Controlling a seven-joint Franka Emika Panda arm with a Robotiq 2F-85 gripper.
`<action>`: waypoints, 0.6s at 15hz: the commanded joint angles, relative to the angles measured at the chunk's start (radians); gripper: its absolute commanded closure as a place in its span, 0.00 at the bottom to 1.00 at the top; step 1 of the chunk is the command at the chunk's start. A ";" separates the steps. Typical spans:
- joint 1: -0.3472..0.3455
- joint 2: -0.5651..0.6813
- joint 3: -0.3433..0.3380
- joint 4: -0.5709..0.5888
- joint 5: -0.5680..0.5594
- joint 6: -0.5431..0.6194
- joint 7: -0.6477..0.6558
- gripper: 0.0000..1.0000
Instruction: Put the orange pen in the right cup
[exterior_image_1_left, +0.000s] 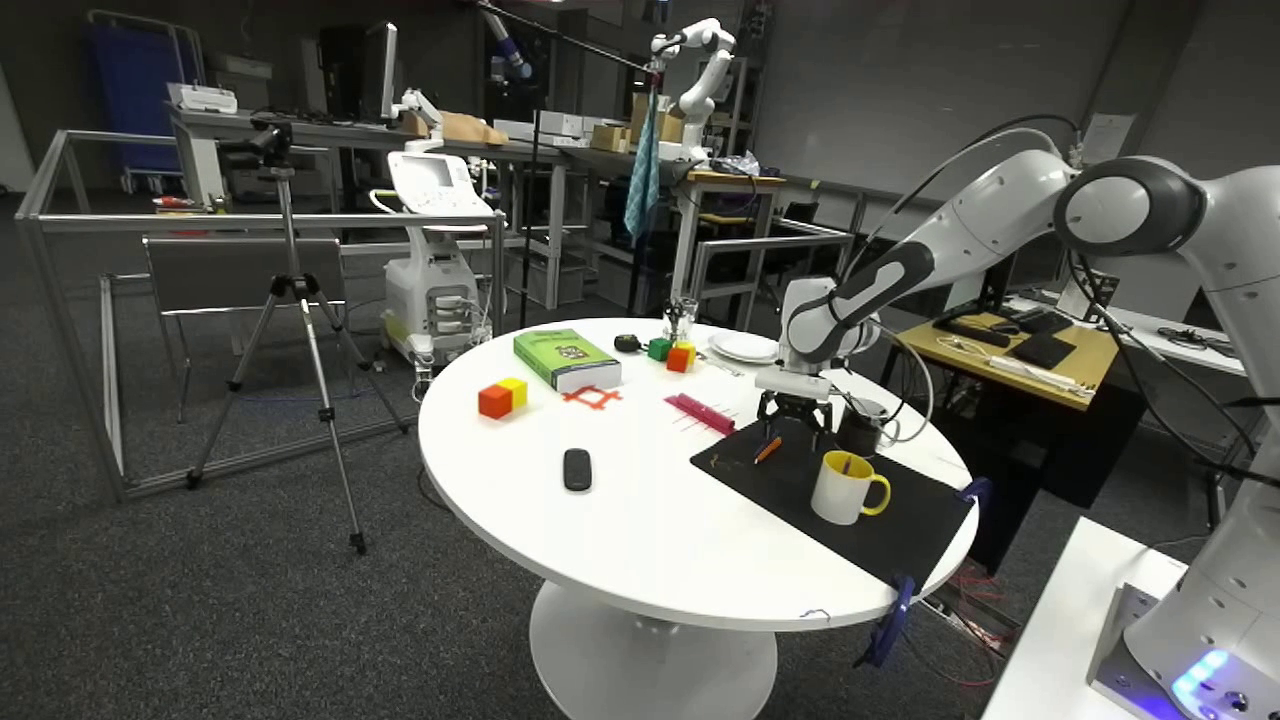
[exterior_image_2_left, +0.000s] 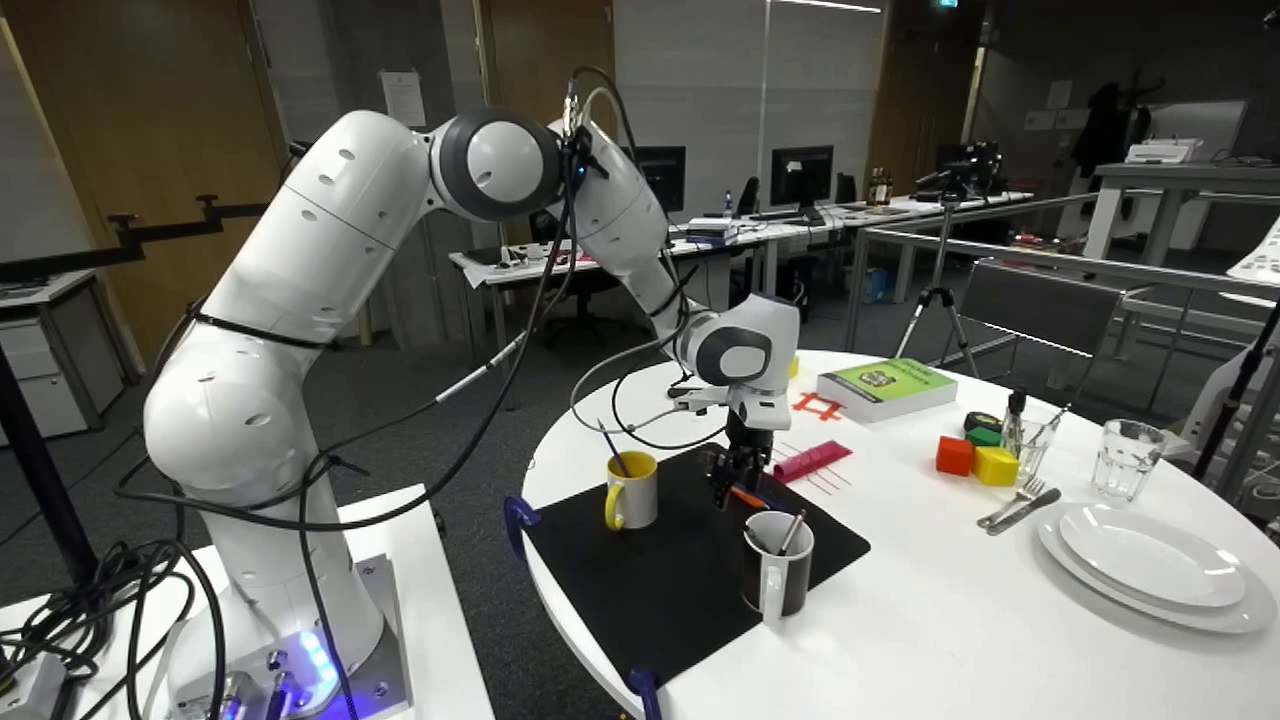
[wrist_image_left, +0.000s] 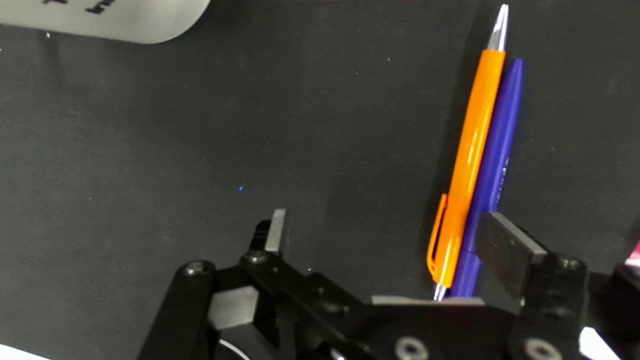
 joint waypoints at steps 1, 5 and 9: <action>0.001 0.010 -0.006 0.034 0.008 -0.047 -0.003 0.00; 0.003 0.005 -0.009 0.028 0.006 -0.054 0.001 0.00; 0.003 -0.003 -0.011 0.018 0.004 -0.051 0.001 0.00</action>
